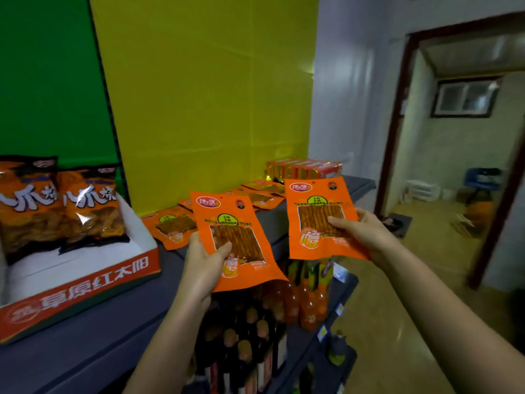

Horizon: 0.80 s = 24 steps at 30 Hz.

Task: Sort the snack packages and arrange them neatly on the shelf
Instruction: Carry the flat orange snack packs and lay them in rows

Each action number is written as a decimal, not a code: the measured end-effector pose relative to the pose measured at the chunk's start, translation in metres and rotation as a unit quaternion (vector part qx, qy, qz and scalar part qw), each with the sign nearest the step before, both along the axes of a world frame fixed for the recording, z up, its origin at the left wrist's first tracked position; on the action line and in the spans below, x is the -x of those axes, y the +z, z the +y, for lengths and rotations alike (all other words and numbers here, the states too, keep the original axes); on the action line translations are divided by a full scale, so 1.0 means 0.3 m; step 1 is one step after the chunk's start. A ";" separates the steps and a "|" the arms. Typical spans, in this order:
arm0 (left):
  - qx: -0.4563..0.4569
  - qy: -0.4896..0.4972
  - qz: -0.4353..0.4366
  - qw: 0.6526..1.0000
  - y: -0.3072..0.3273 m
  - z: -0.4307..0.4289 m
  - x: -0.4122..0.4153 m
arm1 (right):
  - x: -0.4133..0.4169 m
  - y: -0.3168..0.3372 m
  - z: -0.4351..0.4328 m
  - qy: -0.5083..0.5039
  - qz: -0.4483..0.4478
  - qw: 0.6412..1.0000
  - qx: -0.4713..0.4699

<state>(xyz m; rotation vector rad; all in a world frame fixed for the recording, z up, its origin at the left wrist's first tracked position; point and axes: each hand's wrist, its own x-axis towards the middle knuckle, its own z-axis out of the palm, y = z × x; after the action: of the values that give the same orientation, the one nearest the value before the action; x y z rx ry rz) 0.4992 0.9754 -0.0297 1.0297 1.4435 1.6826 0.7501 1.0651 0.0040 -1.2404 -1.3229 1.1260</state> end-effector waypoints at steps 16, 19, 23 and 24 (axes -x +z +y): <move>0.145 0.284 0.141 0.937 0.011 0.067 -0.045 | 0.234 -0.043 0.459 0.323 -0.054 0.945 0.010; 0.187 0.308 0.181 0.915 0.016 0.080 -0.057 | 0.260 -0.048 0.476 0.352 -0.065 0.933 0.013; 0.242 0.309 0.215 0.895 0.023 0.097 -0.063 | 0.287 -0.056 0.492 0.367 -0.082 0.927 0.003; 0.255 0.310 0.227 0.888 0.023 0.099 -0.064 | 0.295 -0.060 0.497 0.363 -0.094 0.927 -0.007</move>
<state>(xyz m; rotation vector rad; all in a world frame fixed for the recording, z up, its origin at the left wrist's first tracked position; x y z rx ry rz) 0.5183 1.0052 -0.0228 0.7155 2.5682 1.3445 0.6617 1.2141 -0.0139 -0.8654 -2.0244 1.5179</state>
